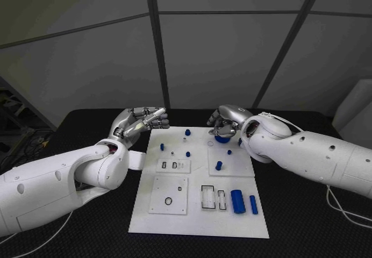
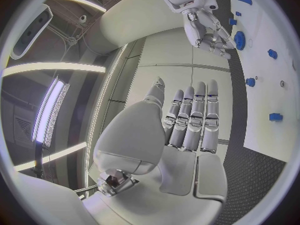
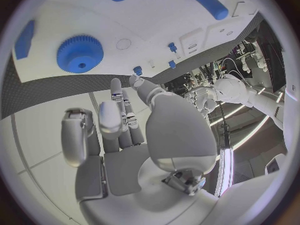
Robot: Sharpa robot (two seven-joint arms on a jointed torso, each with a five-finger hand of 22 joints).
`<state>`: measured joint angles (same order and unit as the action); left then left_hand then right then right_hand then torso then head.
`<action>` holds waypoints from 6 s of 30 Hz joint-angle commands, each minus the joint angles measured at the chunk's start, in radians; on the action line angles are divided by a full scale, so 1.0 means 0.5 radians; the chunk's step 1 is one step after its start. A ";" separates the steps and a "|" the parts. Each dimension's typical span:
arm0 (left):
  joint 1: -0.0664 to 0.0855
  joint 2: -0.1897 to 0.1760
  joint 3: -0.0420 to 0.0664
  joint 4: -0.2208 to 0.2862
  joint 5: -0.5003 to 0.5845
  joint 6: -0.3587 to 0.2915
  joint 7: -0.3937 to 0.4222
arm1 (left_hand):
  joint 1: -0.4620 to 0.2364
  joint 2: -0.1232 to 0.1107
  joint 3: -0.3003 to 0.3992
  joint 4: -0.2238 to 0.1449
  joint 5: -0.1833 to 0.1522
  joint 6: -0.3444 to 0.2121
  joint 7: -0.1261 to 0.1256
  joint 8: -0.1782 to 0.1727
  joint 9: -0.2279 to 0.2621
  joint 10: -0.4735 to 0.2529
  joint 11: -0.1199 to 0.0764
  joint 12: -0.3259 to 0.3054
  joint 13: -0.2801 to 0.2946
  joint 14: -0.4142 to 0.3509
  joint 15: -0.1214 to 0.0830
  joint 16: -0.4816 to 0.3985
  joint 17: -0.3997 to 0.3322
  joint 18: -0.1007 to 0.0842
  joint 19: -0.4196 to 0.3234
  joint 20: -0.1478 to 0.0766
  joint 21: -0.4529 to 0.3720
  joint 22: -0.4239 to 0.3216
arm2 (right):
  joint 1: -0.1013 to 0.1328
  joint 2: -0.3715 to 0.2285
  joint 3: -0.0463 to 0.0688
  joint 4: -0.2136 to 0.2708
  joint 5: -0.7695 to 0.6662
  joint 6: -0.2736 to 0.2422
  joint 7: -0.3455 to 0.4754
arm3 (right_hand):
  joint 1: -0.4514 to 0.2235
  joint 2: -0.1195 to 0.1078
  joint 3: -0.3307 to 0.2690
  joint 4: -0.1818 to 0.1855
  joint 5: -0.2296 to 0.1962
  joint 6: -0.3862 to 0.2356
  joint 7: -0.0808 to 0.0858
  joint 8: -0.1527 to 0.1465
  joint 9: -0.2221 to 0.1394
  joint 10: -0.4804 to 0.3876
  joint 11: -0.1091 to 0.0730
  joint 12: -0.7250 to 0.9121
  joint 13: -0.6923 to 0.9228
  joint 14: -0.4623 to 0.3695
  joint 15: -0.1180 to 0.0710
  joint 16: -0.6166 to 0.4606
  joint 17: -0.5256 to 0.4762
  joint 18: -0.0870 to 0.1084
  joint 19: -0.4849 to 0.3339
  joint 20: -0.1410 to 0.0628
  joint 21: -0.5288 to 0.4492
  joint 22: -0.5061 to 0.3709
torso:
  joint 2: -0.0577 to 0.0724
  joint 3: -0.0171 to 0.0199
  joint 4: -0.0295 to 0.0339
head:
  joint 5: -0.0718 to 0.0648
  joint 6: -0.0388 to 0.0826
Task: Assemble the parts on the task board
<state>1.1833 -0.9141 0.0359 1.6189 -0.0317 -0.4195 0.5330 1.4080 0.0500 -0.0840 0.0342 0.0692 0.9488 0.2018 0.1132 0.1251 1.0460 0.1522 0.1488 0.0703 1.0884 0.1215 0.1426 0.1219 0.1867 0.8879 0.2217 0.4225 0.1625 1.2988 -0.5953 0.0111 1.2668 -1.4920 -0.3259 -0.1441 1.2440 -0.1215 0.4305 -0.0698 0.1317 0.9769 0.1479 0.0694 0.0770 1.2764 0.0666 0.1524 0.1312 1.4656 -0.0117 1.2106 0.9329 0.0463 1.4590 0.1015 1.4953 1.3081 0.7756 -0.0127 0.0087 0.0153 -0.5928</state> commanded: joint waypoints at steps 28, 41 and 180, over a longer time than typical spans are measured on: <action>0.003 0.008 0.000 -0.035 -0.002 0.061 0.003 | -0.013 0.011 -0.007 0.000 -0.008 0.005 0.016 -0.012 -0.003 -0.001 0.016 -0.009 -0.003 -0.012 0.001 -0.013 0.002 -0.013 0.000 0.007 0.008 -0.002 | 0.008 -0.096 0.034 -0.041 0.329 0.339 -0.332 | 0.163 -0.117 -0.330 0.479 0.005 -0.165 -0.042 -0.008 0.206 0.080 -0.052 1.808 1.918 0.114 -0.045 0.487 0.774 -0.093 0.224 -0.048 0.151 0.525 | -0.004 0.0081 -0.020 | -0.011 0.001; 0.003 0.011 0.000 -0.037 -0.002 0.062 0.001 | -0.014 0.013 -0.008 -0.001 -0.009 0.007 0.014 -0.013 -0.002 0.000 0.016 -0.011 -0.003 -0.009 0.000 -0.014 0.004 -0.013 0.001 0.007 0.009 -0.002 | 0.008 -0.019 0.034 -0.132 0.329 0.350 -0.351 | 0.162 -0.112 -0.332 0.494 0.005 -0.172 -0.040 -0.010 0.211 0.080 -0.050 1.825 1.939 0.114 -0.044 0.490 0.780 -0.093 0.224 -0.046 0.151 0.525 | -0.003 0.0086 -0.019 | -0.010 -0.003; 0.003 0.042 0.001 -0.102 0.039 0.078 -0.034 | -0.017 0.019 -0.017 -0.009 -0.012 0.009 0.012 -0.022 -0.003 0.002 0.015 -0.021 -0.002 -0.009 0.002 -0.026 0.006 -0.012 -0.001 0.009 0.008 -0.007 | 0.004 0.480 -0.098 -0.185 -0.379 0.182 -0.313 | 0.091 -0.073 -0.307 0.487 0.002 -0.171 -0.039 -0.013 0.321 0.181 -0.046 2.095 2.250 0.119 -0.042 0.514 0.838 -0.093 0.224 -0.046 0.151 0.525 | -0.003 0.0108 -0.024 | 0.035 -0.062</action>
<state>1.1832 -0.8945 0.0355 1.5682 -0.0238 -0.3931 0.5169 1.4040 0.0541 -0.0868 0.0314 0.0692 0.9506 0.2036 0.1086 0.1252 1.0460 0.1521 0.1452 0.0703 1.0885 0.1215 0.1337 0.1234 0.1866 0.8879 0.2217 0.4225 0.1604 1.3012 -0.3541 -0.0366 1.1719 -1.6852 -0.2487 -0.3067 1.2986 -0.1538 0.2820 0.1727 0.1383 0.8971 0.1297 0.0628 0.2385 1.3630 0.0394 1.1948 1.2555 1.4684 -0.0390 1.4658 1.3076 0.0151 1.4672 0.0714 1.5644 1.3076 0.7742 -0.0069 -0.0024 0.0331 -0.6250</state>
